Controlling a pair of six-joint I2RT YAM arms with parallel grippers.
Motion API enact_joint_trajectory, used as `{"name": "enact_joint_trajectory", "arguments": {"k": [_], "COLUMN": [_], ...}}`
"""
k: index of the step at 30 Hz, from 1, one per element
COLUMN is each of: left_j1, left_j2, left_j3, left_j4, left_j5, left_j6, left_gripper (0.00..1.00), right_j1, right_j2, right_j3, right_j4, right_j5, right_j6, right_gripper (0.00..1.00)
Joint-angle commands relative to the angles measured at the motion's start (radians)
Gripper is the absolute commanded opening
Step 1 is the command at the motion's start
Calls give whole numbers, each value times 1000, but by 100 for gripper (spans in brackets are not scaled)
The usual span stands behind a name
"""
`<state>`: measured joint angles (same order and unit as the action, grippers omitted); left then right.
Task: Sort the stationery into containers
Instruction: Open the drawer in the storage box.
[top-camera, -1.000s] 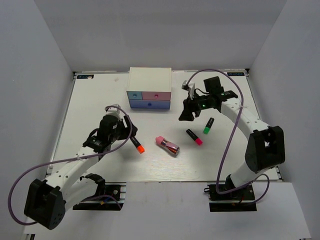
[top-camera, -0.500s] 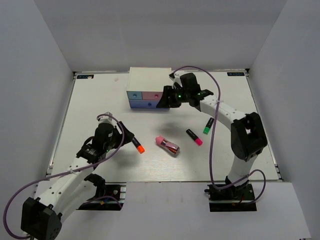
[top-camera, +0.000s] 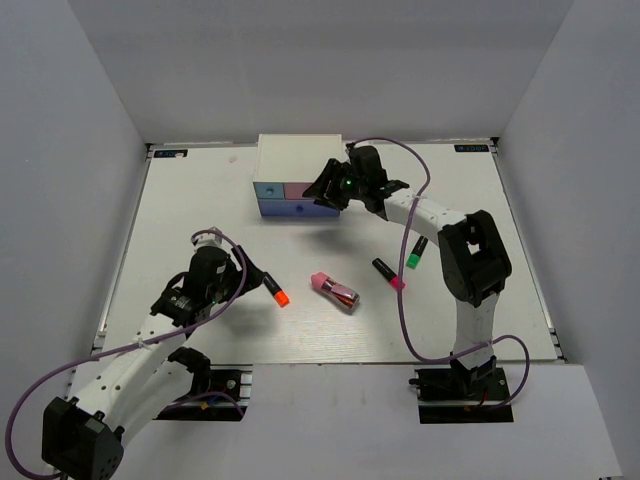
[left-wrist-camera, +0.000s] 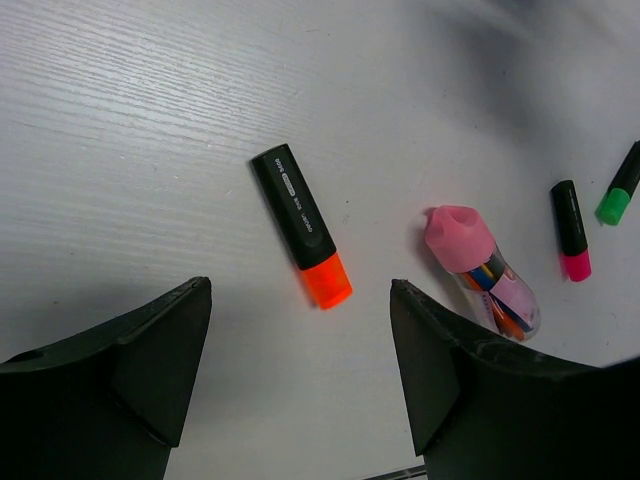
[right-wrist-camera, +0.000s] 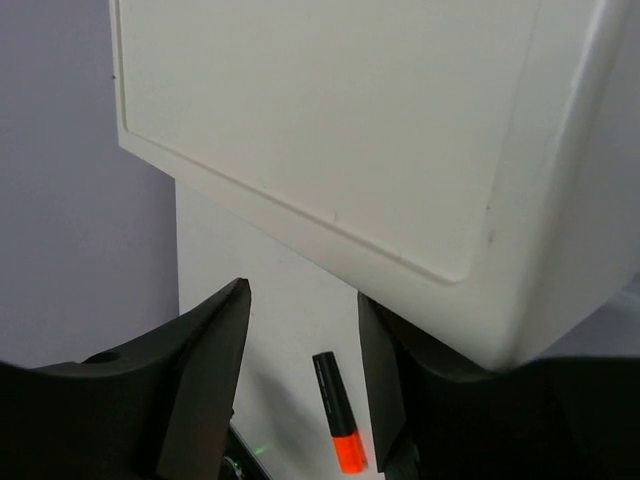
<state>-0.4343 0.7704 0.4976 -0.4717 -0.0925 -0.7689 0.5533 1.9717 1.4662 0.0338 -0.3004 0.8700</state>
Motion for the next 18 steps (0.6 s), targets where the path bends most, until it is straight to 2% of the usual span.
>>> {"name": "enact_joint_trajectory", "arguments": {"k": [1, 9, 18], "left_j1": [-1, -1, -1], "left_j2": [-16, -6, -6], "left_j3": [24, 15, 15], "left_j4": [-24, -5, 4], "left_j5": [-13, -4, 5], "left_j6": [-18, -18, -18], "left_gripper": [82, 82, 82], "right_j1": [14, 17, 19], "right_j2": [3, -11, -39], "right_j3": [39, 8, -38], "right_j4": [101, 75, 60], "right_j5": [55, 150, 248], "right_j6": [67, 12, -29], "right_gripper": [52, 45, 45]}}
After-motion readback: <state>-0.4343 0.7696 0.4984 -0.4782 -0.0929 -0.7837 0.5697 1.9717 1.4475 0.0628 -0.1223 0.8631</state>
